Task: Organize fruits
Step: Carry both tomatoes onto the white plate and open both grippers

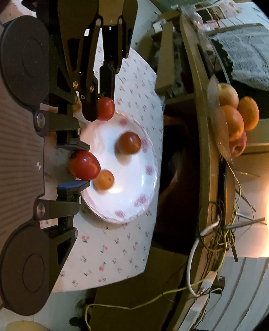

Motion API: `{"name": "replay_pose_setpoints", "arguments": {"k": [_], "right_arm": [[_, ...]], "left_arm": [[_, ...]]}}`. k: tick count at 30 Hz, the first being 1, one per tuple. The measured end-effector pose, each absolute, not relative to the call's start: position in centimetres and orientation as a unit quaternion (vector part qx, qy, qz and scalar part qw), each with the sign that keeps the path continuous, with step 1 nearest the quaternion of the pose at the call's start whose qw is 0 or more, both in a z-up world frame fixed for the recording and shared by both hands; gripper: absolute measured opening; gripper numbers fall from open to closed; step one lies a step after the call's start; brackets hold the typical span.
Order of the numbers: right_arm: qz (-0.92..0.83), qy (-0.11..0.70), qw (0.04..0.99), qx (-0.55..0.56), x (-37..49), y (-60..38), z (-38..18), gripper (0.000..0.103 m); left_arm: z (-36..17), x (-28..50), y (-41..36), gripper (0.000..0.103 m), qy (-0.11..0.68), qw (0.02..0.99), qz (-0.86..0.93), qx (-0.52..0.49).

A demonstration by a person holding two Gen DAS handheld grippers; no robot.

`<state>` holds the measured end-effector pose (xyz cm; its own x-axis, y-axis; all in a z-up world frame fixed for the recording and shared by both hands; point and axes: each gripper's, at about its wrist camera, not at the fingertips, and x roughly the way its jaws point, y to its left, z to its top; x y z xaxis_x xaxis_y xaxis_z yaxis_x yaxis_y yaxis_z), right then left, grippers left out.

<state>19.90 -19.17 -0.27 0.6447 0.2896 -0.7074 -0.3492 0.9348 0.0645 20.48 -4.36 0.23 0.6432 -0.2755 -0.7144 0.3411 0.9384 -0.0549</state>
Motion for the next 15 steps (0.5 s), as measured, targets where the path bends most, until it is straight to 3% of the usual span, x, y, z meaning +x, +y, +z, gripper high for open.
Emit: {"name": "replay_pose_setpoints", "arguments": {"k": [15], "right_arm": [[0.163, 0.391, 0.905, -0.026, 21.9, -19.2, -1.5, 0.034]], "left_arm": [[-0.9, 21.9, -4.0, 0.034, 0.397, 0.903, -0.160, 0.029]]}}
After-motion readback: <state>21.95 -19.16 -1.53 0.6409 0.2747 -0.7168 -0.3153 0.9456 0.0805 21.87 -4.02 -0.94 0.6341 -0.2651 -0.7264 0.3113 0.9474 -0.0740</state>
